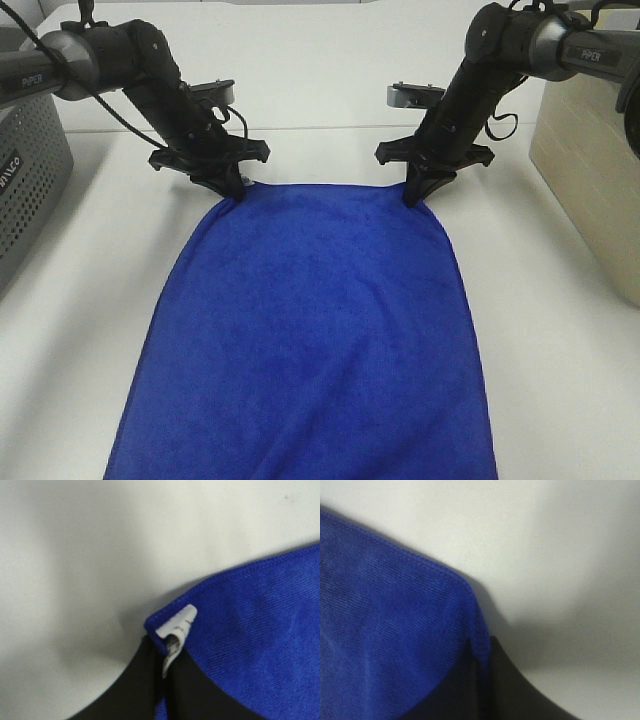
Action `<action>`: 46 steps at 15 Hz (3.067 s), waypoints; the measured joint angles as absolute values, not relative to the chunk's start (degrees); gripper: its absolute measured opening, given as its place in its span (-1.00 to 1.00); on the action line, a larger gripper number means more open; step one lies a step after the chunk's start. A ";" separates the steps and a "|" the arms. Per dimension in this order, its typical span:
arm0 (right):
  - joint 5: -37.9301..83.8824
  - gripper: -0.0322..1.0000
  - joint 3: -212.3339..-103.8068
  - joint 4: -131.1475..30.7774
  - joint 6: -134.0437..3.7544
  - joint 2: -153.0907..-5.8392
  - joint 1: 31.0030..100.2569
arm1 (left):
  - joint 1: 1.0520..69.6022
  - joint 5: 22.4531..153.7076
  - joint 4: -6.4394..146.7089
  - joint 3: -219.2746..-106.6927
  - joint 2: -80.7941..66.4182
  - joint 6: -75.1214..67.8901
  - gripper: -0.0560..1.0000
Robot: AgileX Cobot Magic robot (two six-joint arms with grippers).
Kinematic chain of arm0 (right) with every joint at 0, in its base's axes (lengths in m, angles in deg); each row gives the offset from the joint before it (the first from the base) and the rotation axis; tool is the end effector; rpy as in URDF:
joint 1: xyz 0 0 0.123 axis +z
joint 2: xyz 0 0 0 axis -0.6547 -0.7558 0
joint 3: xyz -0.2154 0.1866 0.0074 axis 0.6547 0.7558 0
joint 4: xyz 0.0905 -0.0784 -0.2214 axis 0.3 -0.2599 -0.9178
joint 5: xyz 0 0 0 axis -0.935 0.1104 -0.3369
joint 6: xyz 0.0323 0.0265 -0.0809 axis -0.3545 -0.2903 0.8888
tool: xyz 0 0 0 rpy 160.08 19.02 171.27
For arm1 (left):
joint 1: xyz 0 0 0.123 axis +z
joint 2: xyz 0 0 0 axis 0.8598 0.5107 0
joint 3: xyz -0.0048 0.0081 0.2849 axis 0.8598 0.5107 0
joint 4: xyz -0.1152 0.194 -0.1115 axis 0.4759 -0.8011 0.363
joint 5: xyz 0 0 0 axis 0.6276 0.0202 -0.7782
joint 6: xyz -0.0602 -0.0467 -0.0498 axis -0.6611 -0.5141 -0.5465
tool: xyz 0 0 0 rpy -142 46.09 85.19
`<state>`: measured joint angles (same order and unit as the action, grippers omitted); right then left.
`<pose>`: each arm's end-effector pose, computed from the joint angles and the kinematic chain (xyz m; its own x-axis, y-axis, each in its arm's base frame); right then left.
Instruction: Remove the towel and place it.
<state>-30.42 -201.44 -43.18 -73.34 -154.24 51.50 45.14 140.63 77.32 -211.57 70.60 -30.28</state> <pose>0.5046 0.1156 0.0900 -0.9341 -0.3070 -0.1823 -0.3413 0.9178 0.2029 0.5144 -0.1573 0.0881 -0.9461 0.1630 -0.2799 0.2481 0.9201 -0.3029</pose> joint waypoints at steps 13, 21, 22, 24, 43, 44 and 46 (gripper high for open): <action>-10.08 -0.90 -207.80 -50.23 -68.01 -154.41 51.61 | 45.14 126.82 67.47 -218.44 71.00 -28.85 -0.88; 5.96 -0.90 -207.80 -50.52 -67.38 -156.93 51.61 | 45.14 109.12 65.23 -218.61 74.32 -28.79 -0.88; 6.47 -0.90 -207.80 -50.52 -67.38 -157.73 51.61 | 45.14 108.26 65.23 -218.61 74.61 -28.79 -0.88; 7.62 -0.90 -207.80 -50.52 -67.38 -158.71 51.61 | 45.14 106.43 65.23 -218.61 75.01 -28.74 -0.88; 14.27 -0.82 -207.91 -47.65 -67.38 -161.05 50.70 | 45.14 96.92 64.26 -218.61 78.16 -28.39 -0.85; 14.38 -0.75 -207.91 -47.65 -67.38 -161.05 50.70 | 45.14 96.80 64.20 -218.61 78.62 -28.39 -0.83; 14.90 -0.47 -207.91 -47.65 -67.38 -161.05 50.70 | 45.14 96.40 63.97 -218.61 79.25 -28.39 -0.71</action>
